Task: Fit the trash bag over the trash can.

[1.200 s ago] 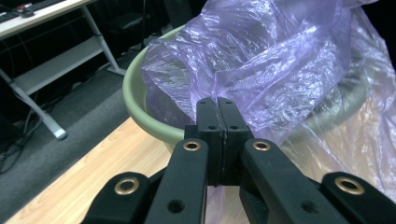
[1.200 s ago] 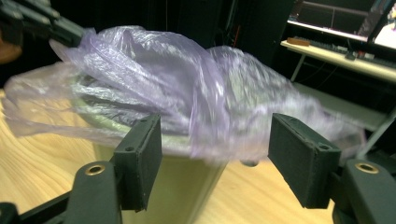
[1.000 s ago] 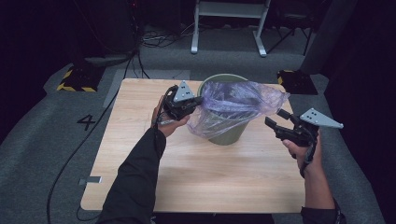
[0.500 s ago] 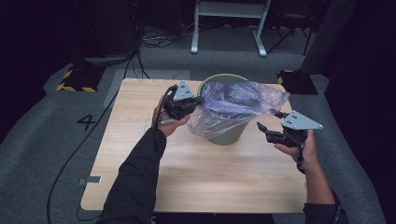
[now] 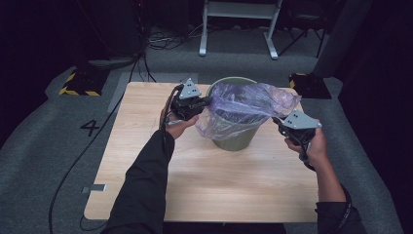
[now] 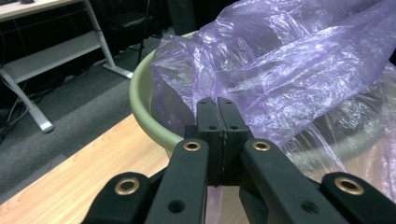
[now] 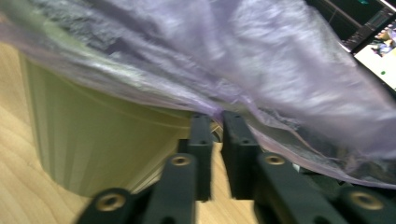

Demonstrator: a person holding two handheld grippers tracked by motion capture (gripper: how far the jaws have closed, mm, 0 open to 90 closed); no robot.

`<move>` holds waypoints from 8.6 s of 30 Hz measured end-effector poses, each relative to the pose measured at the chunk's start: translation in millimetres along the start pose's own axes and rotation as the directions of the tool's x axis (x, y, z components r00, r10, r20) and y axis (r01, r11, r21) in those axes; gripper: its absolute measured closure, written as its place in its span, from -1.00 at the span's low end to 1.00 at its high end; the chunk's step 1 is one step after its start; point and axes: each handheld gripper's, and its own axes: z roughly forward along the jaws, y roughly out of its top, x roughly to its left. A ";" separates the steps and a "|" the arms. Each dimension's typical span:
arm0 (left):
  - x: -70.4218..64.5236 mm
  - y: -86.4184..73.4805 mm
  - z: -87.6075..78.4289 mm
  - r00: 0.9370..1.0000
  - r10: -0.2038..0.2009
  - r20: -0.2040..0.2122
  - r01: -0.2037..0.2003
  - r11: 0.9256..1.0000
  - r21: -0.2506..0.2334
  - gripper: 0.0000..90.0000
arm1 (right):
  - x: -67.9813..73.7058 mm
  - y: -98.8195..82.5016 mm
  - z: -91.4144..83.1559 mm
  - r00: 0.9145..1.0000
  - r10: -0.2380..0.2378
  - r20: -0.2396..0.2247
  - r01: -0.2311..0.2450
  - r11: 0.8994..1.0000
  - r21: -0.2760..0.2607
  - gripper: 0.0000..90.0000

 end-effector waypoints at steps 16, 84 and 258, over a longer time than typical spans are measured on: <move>31.4 -20.8 17.5 0.984 -0.147 -0.102 0.151 0.988 0.035 0.99 | 26.4 -40.9 17.3 0.970 -0.050 -0.239 0.073 0.993 0.088 1.00; -20.9 6.8 -33.3 0.992 0.123 -0.007 -0.123 0.992 -0.029 -0.64 | -44.1 14.6 -6.6 0.976 0.219 -0.004 -0.219 0.976 -0.004 1.00; -63.5 -86.0 -31.2 0.988 0.098 0.120 -0.107 0.991 0.074 1.00 | 1.8 -53.4 -7.1 0.939 0.260 -0.224 -0.235 0.963 0.131 0.91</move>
